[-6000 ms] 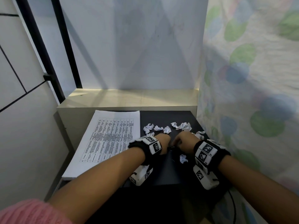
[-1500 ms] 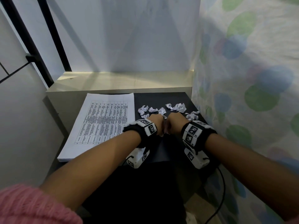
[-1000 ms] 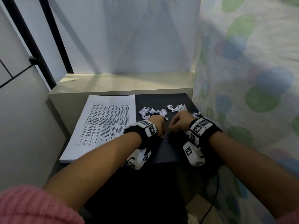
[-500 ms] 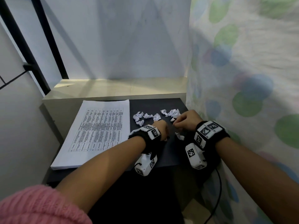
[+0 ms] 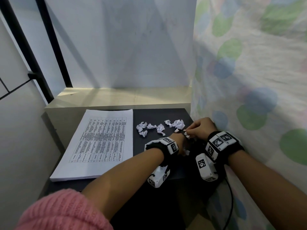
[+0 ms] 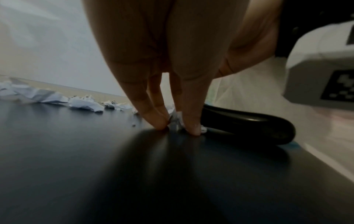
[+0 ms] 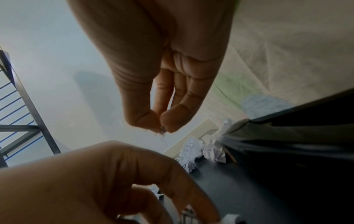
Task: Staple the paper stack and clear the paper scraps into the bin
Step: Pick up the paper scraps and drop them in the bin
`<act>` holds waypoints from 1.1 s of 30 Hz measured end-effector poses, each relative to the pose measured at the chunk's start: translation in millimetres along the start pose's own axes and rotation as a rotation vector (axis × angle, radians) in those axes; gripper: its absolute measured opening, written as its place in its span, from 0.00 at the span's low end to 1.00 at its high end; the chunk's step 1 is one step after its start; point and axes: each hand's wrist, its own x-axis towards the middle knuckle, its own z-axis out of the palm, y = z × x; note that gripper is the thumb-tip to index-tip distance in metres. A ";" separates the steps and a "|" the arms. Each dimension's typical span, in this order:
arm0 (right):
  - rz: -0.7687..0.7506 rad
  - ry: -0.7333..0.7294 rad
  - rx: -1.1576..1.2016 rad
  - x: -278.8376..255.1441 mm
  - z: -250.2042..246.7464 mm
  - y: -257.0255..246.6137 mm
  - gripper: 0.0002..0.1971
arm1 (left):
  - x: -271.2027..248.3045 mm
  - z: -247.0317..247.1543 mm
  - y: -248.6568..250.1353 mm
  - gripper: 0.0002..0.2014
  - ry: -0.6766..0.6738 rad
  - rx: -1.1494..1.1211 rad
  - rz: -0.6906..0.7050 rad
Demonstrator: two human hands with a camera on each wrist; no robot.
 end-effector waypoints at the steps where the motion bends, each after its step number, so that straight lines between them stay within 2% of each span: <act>1: 0.004 -0.005 -0.008 -0.2 -0.8 -0.1 0.05 | -0.7 -0.3 -1.7 0.24 -0.005 0.007 -0.024; 6: 0.012 -0.017 -0.025 -3.2 -0.2 -1.9 0.12 | -8.2 -21.4 -24.8 0.20 0.016 0.018 -0.170; 10: 0.017 -0.058 -0.037 -6.9 6.2 -6.1 0.12 | -16.1 -46.9 -57.8 0.17 0.103 0.019 -0.276; 15: -0.019 -0.103 -0.091 -9.2 20.1 -9.3 0.11 | -28.9 -61.2 -80.9 0.26 0.140 0.039 -0.385; 19: -0.036 -0.168 -0.148 -11.3 30.7 -10.1 0.11 | -32.7 -56.6 -85.0 0.30 0.114 0.069 -0.399; 23: -0.043 -0.243 -0.199 -11.9 39.2 -10.1 0.12 | -29.5 -51.3 -86.3 0.29 0.063 0.107 -0.375; 33: 0.015 -0.288 -0.190 -14.0 35.4 0.4 0.11 | -29.4 -54.9 -78.7 0.24 0.027 0.094 -0.290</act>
